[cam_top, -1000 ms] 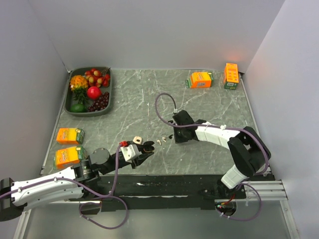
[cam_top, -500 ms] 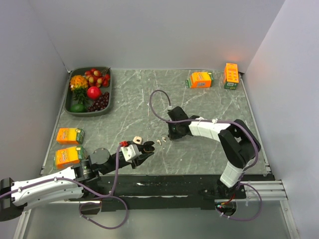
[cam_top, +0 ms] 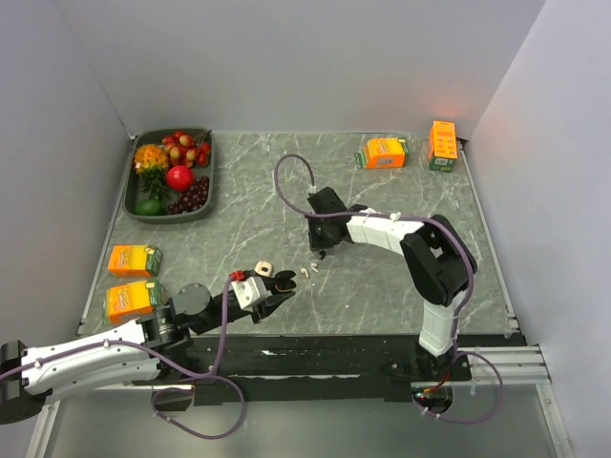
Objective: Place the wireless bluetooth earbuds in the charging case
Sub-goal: Adjust the earbud at the center of the board, then pick up the earbud from the center of the board.
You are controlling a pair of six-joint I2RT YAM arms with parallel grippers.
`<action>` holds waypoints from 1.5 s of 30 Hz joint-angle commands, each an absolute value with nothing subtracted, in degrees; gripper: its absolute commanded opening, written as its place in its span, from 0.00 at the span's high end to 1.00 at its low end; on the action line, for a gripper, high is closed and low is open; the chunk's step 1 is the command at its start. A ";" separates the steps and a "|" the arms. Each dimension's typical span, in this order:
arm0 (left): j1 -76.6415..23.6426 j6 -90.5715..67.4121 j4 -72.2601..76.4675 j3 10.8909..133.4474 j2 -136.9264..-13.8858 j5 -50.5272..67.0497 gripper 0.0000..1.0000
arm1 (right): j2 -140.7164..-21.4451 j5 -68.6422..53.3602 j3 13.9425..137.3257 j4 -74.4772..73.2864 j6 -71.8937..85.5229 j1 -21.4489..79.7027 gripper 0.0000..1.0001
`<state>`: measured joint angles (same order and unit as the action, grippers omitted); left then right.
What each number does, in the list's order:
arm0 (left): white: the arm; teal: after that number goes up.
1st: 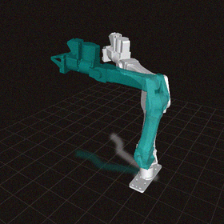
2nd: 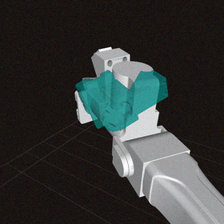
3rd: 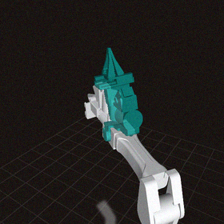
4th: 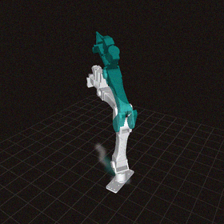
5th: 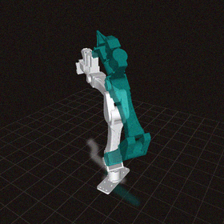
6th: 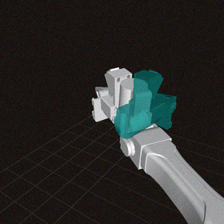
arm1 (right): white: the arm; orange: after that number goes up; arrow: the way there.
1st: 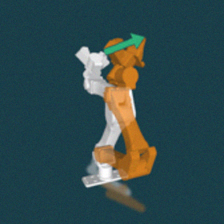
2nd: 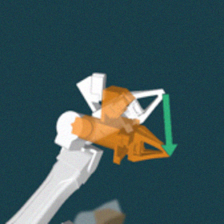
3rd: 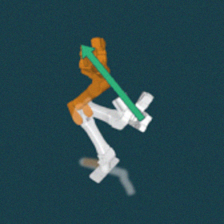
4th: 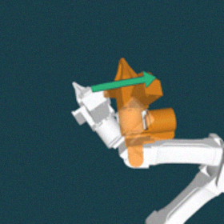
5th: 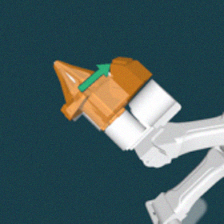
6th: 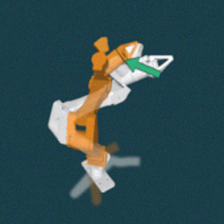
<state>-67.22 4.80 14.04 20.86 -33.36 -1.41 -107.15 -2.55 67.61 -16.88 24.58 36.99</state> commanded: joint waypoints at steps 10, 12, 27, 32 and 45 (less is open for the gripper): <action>-67.59 4.22 15.03 22.41 -32.52 -2.29 0.99 | -97.39 2.11 67.60 -23.64 25.66 35.16 0.49; -67.50 4.13 15.47 22.24 -32.43 -2.11 0.99 | -96.42 2.11 65.05 -23.56 27.24 34.98 0.45; -67.59 3.78 14.94 22.59 -32.17 -1.67 0.99 | -103.97 -1.32 66.53 -23.47 31.46 34.98 0.46; -67.50 3.87 15.03 22.33 -32.08 -1.76 0.99 | -105.99 -1.06 67.32 -23.20 31.38 34.98 0.46; -67.50 3.69 15.56 22.24 -32.87 -1.76 0.99 | -107.58 -0.53 67.24 -22.41 30.32 34.98 0.56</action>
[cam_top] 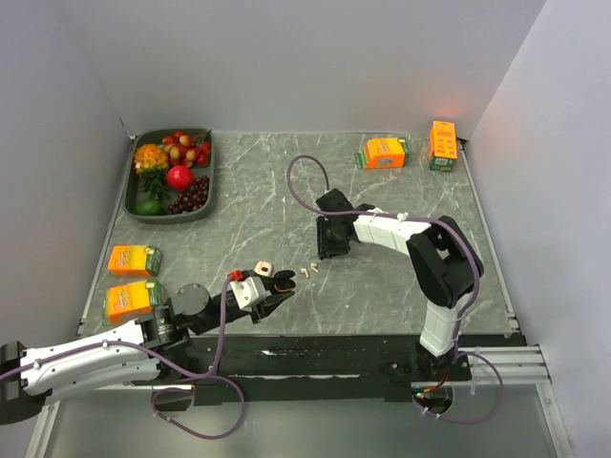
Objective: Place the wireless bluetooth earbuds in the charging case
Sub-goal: Pick up the earbud from the center of the board.
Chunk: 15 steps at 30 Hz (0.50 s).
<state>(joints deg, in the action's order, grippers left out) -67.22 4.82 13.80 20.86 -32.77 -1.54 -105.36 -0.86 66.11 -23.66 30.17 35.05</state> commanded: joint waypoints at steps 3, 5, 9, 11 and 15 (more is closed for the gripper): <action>-67.50 3.60 15.64 22.32 -33.22 -1.76 0.99 | -107.84 -0.53 67.32 -22.24 30.24 34.80 0.56; -67.50 3.69 15.65 22.32 -33.31 -1.67 0.99 | -108.10 -0.53 67.76 -22.32 30.15 34.81 0.55; -67.59 3.69 15.56 22.32 -33.14 -1.76 0.99 | -108.54 -0.44 68.38 -22.50 29.88 34.89 0.53; -67.59 3.60 15.64 22.24 -33.13 -1.76 0.99 | -108.46 -0.35 68.64 -22.59 29.97 34.89 0.50; -67.50 3.52 15.82 22.24 -33.31 -1.67 0.99 | -108.72 -0.26 68.91 -22.85 30.06 34.89 0.49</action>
